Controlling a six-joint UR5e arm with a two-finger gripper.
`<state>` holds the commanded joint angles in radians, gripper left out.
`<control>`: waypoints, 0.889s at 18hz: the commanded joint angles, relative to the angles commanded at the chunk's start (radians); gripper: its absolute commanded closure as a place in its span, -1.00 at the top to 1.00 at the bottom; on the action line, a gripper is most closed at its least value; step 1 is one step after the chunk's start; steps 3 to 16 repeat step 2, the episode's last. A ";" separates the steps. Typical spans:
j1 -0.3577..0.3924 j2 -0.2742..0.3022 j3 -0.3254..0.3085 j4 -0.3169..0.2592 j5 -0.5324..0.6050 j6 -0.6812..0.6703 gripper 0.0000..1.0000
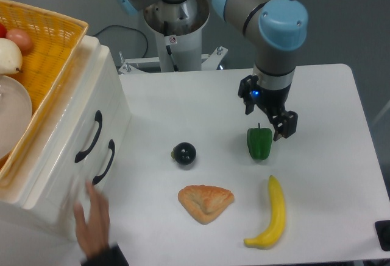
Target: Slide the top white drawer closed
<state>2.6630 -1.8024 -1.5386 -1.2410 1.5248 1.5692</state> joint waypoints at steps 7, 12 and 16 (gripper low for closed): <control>0.005 0.003 -0.003 -0.002 -0.005 0.000 1.00; 0.005 0.003 -0.003 -0.002 -0.005 0.000 1.00; 0.005 0.003 -0.003 -0.002 -0.005 0.000 1.00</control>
